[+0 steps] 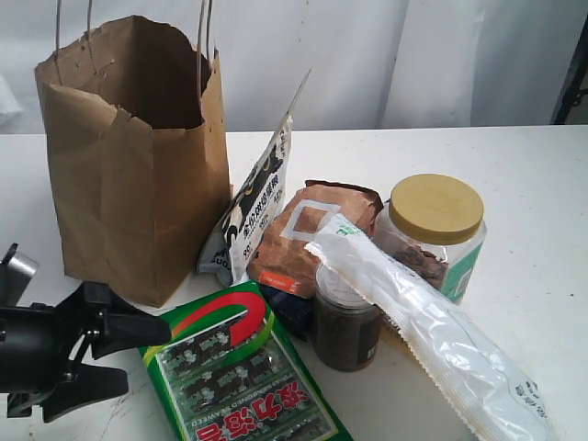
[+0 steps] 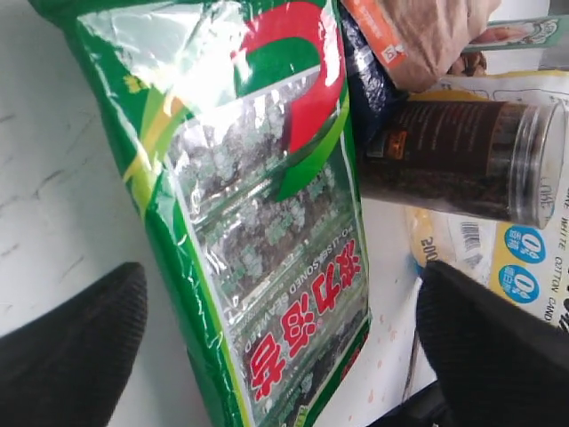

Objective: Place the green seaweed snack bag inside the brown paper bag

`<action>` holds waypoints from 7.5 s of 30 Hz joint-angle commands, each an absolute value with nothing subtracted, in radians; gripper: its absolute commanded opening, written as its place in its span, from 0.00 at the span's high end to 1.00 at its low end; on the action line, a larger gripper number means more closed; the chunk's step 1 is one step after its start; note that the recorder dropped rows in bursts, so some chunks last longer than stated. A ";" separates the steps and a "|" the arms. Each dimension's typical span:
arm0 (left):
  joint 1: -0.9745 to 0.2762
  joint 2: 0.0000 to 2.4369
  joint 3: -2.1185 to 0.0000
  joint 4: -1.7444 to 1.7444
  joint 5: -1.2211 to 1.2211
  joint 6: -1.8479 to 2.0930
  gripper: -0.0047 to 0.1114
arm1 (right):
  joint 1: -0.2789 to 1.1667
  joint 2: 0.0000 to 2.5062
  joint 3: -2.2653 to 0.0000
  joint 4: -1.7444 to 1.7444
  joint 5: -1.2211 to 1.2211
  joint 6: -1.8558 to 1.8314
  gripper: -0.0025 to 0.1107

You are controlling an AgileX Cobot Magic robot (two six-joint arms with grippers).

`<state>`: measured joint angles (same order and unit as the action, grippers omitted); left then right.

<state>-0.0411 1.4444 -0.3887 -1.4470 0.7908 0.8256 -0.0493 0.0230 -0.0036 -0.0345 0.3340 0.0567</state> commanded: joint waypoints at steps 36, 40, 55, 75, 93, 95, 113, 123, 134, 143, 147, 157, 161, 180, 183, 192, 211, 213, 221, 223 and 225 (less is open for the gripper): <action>-0.250 1.794 -0.412 -1.744 0.778 1.079 0.93 | -0.055 0.016 0.000 -0.032 0.319 0.058 0.98; -0.250 1.789 -0.410 -1.744 0.787 1.079 0.96 | -0.055 0.016 0.000 -0.032 0.319 0.058 0.98; -0.248 1.069 -0.332 -1.472 0.803 0.720 0.96 | -0.055 0.016 0.000 -0.032 0.319 0.058 0.98; -0.248 0.587 -0.906 -0.287 0.617 -0.109 0.96 | -0.055 0.016 0.000 -0.032 0.319 0.058 0.98; -0.248 1.128 -1.156 -0.274 0.123 -0.096 0.96 | -0.055 0.016 0.000 -0.032 0.319 0.058 0.98; -0.248 1.162 -1.156 -0.274 0.085 -0.096 0.96 | -0.055 0.016 0.000 -0.032 0.319 0.058 0.98; -0.248 1.369 -1.156 -0.222 -0.105 -0.096 0.96 | -0.055 0.016 0.000 -0.032 0.319 0.058 0.98; -0.248 1.387 -1.156 -0.222 -0.073 0.027 0.96 | -0.055 0.016 0.000 -0.032 0.319 0.058 0.98; -0.248 1.386 -1.154 -0.222 0.000 0.105 0.96 | -0.055 0.016 0.000 -0.032 0.319 0.058 0.98; -0.248 1.386 -1.154 -0.185 0.040 0.116 0.96 | -0.055 0.016 0.000 -0.032 0.319 0.058 0.98; -0.248 1.390 -1.154 -0.148 0.069 0.114 0.96 | -0.055 0.016 0.000 -0.032 0.319 0.058 0.98; -0.248 1.419 -1.154 -0.148 0.078 0.112 0.96 | -0.055 0.016 0.000 -0.032 0.319 0.058 0.98; -0.248 1.418 -1.154 -0.148 0.078 0.112 0.95 | -0.055 0.016 0.000 -0.032 0.319 0.058 0.98; -0.248 1.412 -1.154 -0.158 0.102 0.106 0.75 | -0.055 0.016 0.000 -0.032 0.319 0.058 0.98; -0.248 1.384 -1.154 -0.176 0.102 0.106 0.75 | -0.055 0.016 0.000 -0.032 0.319 0.058 0.98; -0.243 1.200 -1.154 -0.176 0.109 0.060 0.78 | -0.055 0.016 0.000 -0.032 0.319 0.058 0.98; -0.243 0.545 -0.583 -0.173 0.105 0.000 0.96 | -0.055 0.016 0.000 -0.032 0.319 0.058 0.98; -0.243 0.499 -0.570 -0.173 0.111 0.000 0.96 | -0.055 0.016 0.000 -0.032 0.319 0.058 0.98; -0.243 0.410 -0.570 -0.087 0.338 0.008 0.96 | -0.055 0.016 0.000 -0.032 0.319 0.058 0.98; -0.243 0.397 -0.558 -0.084 0.412 0.008 0.96 | -0.055 0.016 0.000 -0.032 0.319 0.058 0.98; -0.243 0.366 -0.513 -0.068 0.409 0.000 0.96 | -0.055 0.016 0.000 -0.032 0.319 0.058 0.98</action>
<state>-0.2439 0.3970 -0.5513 -0.0847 0.3757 0.0110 -0.0493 0.0230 -0.0036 -0.0345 0.3340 0.0567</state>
